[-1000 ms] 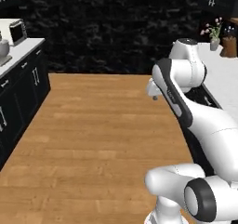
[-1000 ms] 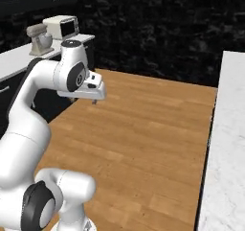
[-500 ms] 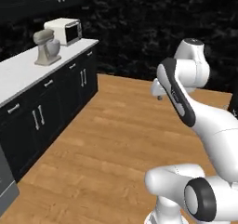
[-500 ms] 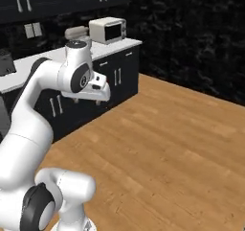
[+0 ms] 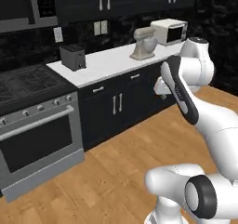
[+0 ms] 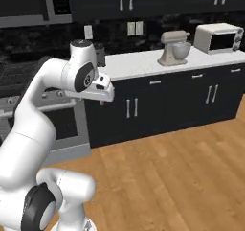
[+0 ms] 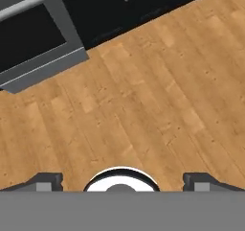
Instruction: Navigate to the microwave.
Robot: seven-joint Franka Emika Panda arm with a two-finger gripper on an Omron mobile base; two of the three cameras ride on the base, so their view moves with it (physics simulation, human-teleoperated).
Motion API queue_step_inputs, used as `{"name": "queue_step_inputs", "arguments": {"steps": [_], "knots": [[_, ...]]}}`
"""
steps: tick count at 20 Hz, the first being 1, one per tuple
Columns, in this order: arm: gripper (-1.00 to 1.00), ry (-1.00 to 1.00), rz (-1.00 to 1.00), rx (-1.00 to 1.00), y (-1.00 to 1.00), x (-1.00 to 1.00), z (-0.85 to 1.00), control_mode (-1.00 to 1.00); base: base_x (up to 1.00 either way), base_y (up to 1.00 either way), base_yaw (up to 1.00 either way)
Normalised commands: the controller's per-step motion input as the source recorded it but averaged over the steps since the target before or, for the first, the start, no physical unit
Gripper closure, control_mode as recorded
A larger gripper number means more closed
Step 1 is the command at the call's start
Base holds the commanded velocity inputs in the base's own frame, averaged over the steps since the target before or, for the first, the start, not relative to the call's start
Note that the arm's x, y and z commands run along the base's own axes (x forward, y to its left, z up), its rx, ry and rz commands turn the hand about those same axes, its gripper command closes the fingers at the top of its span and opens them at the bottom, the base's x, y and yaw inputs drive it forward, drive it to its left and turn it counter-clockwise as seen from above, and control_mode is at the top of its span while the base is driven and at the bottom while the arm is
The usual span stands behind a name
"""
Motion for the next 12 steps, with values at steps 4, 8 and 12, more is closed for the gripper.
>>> {"name": "queue_step_inputs", "arguments": {"steps": [4,8,12], "knots": [[-1.0,0.0,0.0,0.0,0.0,0.0,0.0,1.0,0.14,-0.02,0.94],[-1.0,0.0,0.0,0.0,0.0,0.0,0.0,1.0,0.09,-0.02,0.94],[-1.0,0.0,0.0,0.0,0.0,0.0,0.0,1.0,0.07,-0.01,0.95]]}}
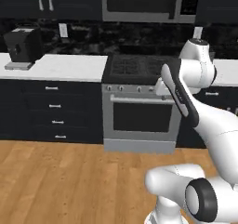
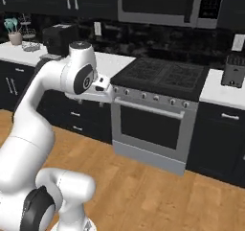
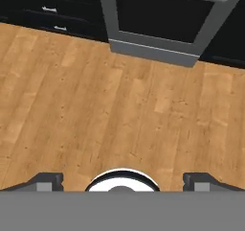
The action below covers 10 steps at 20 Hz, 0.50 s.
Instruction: Navigate to the microwave.
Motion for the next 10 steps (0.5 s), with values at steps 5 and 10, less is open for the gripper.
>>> {"name": "queue_step_inputs", "arguments": {"steps": [5,10], "knots": [[-1.0,0.0,0.0,0.0,0.0,0.0,0.0,1.0,0.2,0.0,0.9],[-1.0,0.0,0.0,0.0,0.0,0.0,0.0,1.0,0.93,-0.04,0.45]]}}
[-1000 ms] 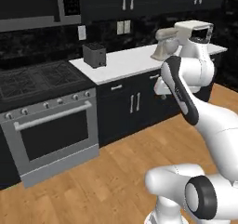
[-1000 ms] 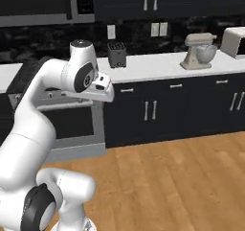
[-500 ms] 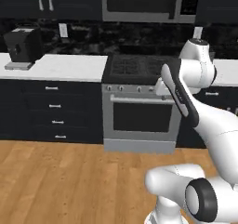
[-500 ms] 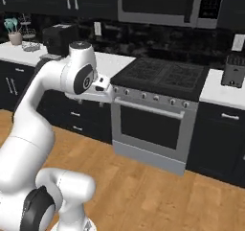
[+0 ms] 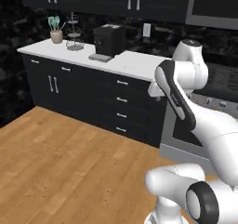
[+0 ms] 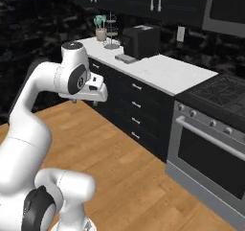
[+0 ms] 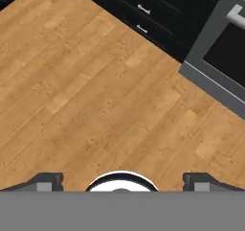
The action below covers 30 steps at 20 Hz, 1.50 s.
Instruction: Navigate to the microwave.
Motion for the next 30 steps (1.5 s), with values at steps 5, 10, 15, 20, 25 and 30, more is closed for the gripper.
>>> {"name": "queue_step_inputs", "arguments": {"steps": [5,10,15,20,25,30], "knots": [[-1.0,0.0,0.0,0.0,0.0,0.0,0.0,1.0,1.0,-0.43,-0.03],[-1.0,0.0,0.0,0.0,0.0,0.0,0.0,1.0,1.0,-0.31,-0.15],[-1.0,0.0,0.0,0.0,0.0,0.0,0.0,1.0,1.0,-0.03,-0.22],[-1.0,0.0,0.0,0.0,0.0,0.0,0.0,1.0,0.92,0.0,-0.47],[-1.0,0.0,0.0,0.0,0.0,0.0,0.0,1.0,0.65,-0.02,-0.61],[-1.0,0.0,0.0,0.0,0.0,0.0,0.0,1.0,0.8,0.0,-0.58]]}}
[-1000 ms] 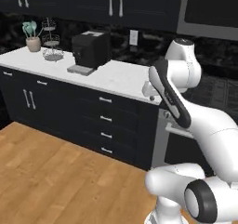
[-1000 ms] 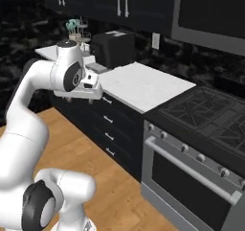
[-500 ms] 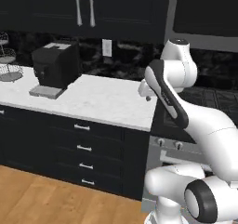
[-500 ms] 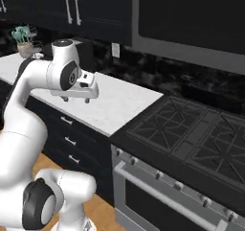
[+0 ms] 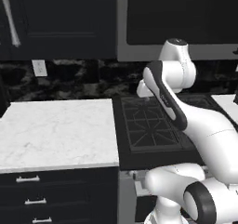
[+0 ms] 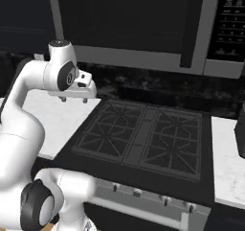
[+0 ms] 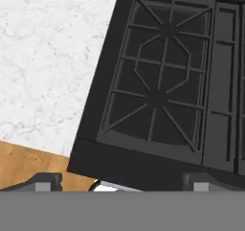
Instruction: Navigate to the microwave.
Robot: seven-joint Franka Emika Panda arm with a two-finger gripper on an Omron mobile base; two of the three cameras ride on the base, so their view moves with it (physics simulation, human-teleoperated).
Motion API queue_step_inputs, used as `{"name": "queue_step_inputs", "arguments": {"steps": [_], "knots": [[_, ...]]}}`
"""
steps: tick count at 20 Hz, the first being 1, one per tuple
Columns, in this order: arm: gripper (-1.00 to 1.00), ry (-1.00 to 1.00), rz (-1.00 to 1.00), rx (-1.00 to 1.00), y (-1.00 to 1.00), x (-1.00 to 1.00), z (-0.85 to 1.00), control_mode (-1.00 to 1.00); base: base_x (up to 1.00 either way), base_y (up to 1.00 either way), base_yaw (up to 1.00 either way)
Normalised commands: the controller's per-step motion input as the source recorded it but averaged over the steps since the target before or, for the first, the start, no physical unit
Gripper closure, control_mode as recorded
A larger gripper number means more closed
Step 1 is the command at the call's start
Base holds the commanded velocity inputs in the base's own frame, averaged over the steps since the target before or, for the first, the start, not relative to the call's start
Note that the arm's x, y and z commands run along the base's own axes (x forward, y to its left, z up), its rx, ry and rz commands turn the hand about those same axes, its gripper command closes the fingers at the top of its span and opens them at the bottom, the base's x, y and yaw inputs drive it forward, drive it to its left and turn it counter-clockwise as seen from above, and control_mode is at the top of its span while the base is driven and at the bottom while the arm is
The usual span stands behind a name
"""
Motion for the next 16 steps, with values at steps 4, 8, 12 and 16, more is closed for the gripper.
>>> {"name": "queue_step_inputs", "arguments": {"steps": [4,8,12,16], "knots": [[-1.0,0.0,0.0,0.0,0.0,0.0,0.0,1.0,0.96,-0.04,-0.5],[-1.0,0.0,0.0,0.0,0.0,0.0,0.0,1.0,1.0,-0.03,-0.23],[-1.0,0.0,0.0,0.0,0.0,0.0,0.0,1.0,1.0,0.0,-0.05],[-1.0,0.0,0.0,0.0,0.0,0.0,0.0,1.0,1.0,0.0,0.0]]}}
